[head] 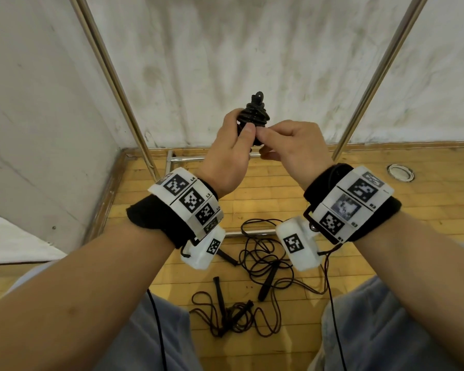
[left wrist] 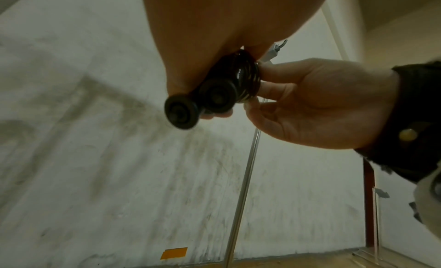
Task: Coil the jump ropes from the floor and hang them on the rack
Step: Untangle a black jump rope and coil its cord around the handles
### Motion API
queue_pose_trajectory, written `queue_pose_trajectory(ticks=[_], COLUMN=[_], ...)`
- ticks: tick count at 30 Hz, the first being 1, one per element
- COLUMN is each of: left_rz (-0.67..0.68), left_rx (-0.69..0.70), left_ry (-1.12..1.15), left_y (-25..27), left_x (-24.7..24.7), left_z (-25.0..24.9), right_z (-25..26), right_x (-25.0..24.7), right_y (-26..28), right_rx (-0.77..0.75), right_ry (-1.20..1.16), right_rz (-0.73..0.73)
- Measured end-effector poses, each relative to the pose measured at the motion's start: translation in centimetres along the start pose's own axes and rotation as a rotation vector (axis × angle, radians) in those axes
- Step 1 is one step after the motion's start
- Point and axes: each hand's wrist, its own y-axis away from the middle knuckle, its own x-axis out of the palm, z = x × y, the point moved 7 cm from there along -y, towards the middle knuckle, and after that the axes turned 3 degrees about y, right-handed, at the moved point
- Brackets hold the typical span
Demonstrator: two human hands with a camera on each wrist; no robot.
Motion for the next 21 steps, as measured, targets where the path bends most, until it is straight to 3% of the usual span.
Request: queue_pose_trajectory(ticks=[5, 9, 12, 16, 21], left_rz=[-0.035, -0.019, 0.001, 0.020, -0.109], left_rx=[0.047, 0.001, -0.115, -0.244, -0.155], left_ry=[-0.087, -0.067, -0.029, 0.105, 0.049], left_y=[-0.2, -0.1, -0.2, -0.6, -0.5], left_x=[0.1, 0.2, 0.3, 0.2, -0.1], left_z=[-0.2, 0.3, 1.7, 2.6, 1.7], right_z=[-0.9, -2.1, -2.6, -2.8, -2.4], right_x=[-0.8, -1.7, -0.5, -0.1, 1.2], right_y=[-0.3, -1.0, -0.9, -0.7, -0.5], right_rx=[0.141, 0.237, 0.245, 0.200, 0.145], right_ry=[-0.127, -0.189, -0.132, -0.069, -0.010], right_rz=[-0.063, -0.103, -0.012, -0.002, 0.041])
